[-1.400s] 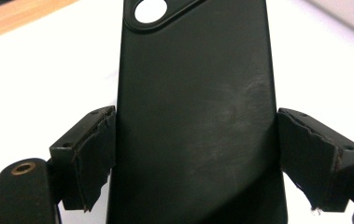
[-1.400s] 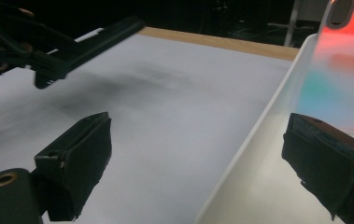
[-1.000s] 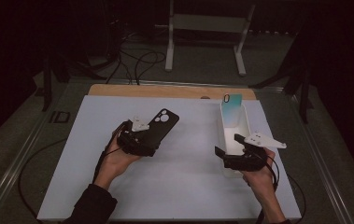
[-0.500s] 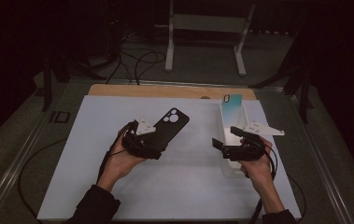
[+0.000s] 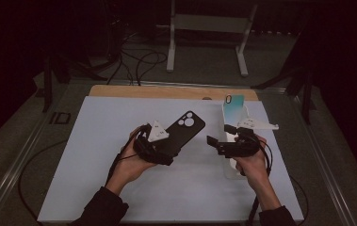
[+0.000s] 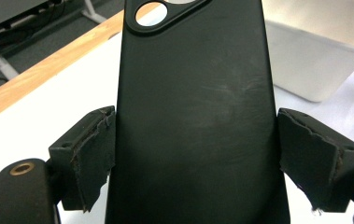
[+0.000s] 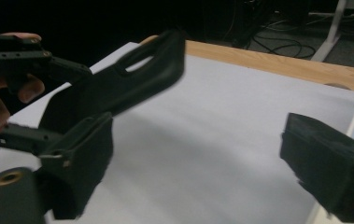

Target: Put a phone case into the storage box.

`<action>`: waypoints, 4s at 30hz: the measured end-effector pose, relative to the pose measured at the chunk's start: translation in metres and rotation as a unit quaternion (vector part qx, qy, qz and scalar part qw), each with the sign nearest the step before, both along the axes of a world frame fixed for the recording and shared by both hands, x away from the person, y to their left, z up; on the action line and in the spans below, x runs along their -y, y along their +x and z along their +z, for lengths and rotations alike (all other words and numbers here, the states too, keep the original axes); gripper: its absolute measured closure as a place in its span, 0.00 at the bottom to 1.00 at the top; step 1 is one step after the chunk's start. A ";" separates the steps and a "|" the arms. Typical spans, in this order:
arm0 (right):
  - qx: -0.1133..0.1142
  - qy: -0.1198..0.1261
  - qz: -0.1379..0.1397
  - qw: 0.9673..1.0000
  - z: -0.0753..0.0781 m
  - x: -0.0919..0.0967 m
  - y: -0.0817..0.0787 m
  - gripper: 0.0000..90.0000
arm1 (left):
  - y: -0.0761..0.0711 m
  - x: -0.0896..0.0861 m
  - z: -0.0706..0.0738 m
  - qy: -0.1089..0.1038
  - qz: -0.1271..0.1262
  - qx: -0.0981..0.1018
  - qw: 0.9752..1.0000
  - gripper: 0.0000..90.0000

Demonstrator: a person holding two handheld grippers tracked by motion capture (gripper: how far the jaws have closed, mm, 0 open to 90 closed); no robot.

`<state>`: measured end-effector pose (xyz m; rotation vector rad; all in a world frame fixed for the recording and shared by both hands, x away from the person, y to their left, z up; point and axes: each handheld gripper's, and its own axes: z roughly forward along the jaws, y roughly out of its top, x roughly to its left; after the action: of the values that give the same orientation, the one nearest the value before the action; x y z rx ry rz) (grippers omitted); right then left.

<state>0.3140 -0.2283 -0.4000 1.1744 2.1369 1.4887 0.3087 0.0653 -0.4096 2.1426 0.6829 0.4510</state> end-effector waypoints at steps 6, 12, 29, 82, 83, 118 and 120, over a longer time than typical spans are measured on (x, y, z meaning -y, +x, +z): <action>-0.004 0.001 0.005 1.000 0.003 -0.007 0.001 0.15 | -0.002 0.010 -0.002 -0.010 -0.011 0.001 1.000 0.17; -0.027 0.011 0.014 0.999 0.005 -0.021 0.007 0.21 | -0.005 0.022 0.000 -0.020 -0.026 0.005 0.999 0.17; -0.072 0.073 0.059 0.993 0.006 -0.032 0.011 0.70 | -0.006 0.033 0.000 -0.031 -0.034 0.002 0.999 0.17; 0.001 0.036 0.135 0.990 0.027 -0.027 -0.014 0.95 | 0.002 0.005 -0.006 -0.081 -0.066 -0.049 0.993 0.31; 0.001 0.038 0.140 0.989 0.027 -0.027 -0.014 0.95 | 0.002 0.005 -0.006 -0.082 -0.070 -0.050 0.993 0.32; 0.019 0.000 0.143 0.990 0.029 -0.038 -0.011 0.21 | -0.006 0.013 -0.010 -0.073 -0.162 -0.052 0.983 0.89; 0.018 -0.003 0.136 0.991 0.029 -0.038 -0.011 0.19 | -0.006 0.012 -0.010 -0.072 -0.160 -0.052 0.983 0.89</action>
<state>0.3032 -0.1898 -0.3708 0.8727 2.3488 1.5980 0.3029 0.0528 -0.4194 2.0983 0.4013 0.1141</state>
